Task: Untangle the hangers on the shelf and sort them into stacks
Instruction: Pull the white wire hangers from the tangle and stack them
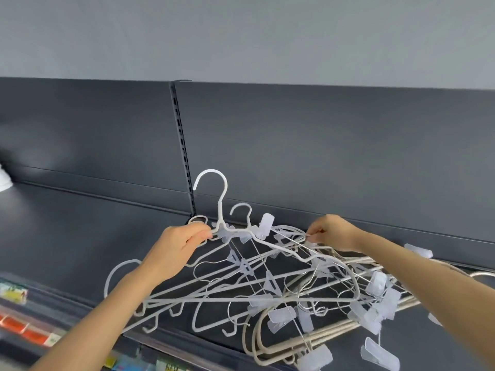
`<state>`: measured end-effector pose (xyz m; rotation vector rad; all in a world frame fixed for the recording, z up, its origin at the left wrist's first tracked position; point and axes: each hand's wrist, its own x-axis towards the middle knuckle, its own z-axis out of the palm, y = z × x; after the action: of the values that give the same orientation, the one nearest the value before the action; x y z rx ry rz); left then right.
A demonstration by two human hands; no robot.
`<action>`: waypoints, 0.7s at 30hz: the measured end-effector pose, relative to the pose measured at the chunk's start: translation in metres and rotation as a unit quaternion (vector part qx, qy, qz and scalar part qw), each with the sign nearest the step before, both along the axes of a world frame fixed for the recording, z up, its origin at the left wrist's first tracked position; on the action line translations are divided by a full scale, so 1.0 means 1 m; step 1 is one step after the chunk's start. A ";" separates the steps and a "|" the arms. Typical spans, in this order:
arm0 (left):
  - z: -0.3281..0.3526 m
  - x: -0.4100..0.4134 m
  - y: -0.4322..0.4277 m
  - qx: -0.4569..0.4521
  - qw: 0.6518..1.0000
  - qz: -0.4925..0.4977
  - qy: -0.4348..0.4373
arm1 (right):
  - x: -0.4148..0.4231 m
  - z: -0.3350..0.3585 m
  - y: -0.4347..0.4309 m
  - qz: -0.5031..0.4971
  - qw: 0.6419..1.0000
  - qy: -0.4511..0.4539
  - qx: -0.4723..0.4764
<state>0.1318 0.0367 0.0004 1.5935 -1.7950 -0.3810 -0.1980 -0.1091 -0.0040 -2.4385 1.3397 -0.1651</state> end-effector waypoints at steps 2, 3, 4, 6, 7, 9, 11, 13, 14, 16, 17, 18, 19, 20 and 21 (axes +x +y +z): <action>0.001 -0.002 -0.001 -0.004 1.000 -0.005 0.001 | -0.003 0.009 0.001 -0.013 0.999 -0.037 -0.011; 0.003 -0.004 -0.002 -0.008 1.000 -0.009 0.003 | -0.006 0.014 0.001 -0.024 0.998 -0.058 -0.020; 0.005 -0.007 -0.002 -0.011 1.000 -0.011 0.005 | -0.009 0.019 0.000 -0.035 0.996 -0.076 -0.031; 0.006 -0.010 -0.004 -0.022 1.000 -0.011 0.009 | -0.014 0.028 0.001 -0.055 0.992 -0.096 -0.053; 0.007 -0.012 -0.006 -0.027 1.000 -0.011 0.006 | -0.016 0.031 0.002 -0.063 0.991 -0.102 -0.061; 0.008 -0.015 -0.008 -0.036 0.999 -0.012 -0.004 | -0.020 0.034 0.006 -0.080 0.987 -0.119 -0.068; 0.009 -0.017 -0.010 -0.042 0.999 -0.012 -0.001 | -0.022 0.036 0.011 -0.092 0.983 -0.146 -0.065; 0.012 -0.018 -0.012 -0.046 0.999 -0.012 0.006 | -0.024 0.041 0.017 -0.102 0.977 -0.181 -0.048; 0.013 -0.018 -0.013 -0.049 0.999 -0.013 0.005 | -0.025 0.044 0.020 -0.109 0.973 -0.200 -0.034; 0.018 -0.020 -0.013 -0.055 0.998 -0.017 0.001 | -0.026 0.050 0.025 -0.125 0.963 -0.240 -0.015; 0.020 -0.021 -0.012 -0.058 0.998 -0.020 0.002 | -0.027 0.053 0.028 -0.131 0.955 -0.264 -0.012; 0.021 -0.022 -0.012 -0.058 0.998 -0.020 0.004 | -0.027 0.055 0.030 -0.138 0.946 -0.292 -0.011; 0.022 -0.023 -0.011 -0.056 0.998 -0.018 0.007 | -0.027 0.058 0.033 -0.145 0.936 -0.320 -0.011; 0.023 -0.023 -0.011 -0.054 0.998 -0.013 0.012 | -0.026 0.060 0.035 -0.149 0.927 -0.345 -0.013; 0.024 -0.023 -0.010 -0.054 0.998 -0.012 0.020 | -0.025 0.062 0.037 -0.151 0.920 -0.362 -0.018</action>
<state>0.1085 0.0269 0.0245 1.4821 -1.7751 -0.3191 -0.2231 -0.0717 0.0575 -1.8578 1.3220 -1.0574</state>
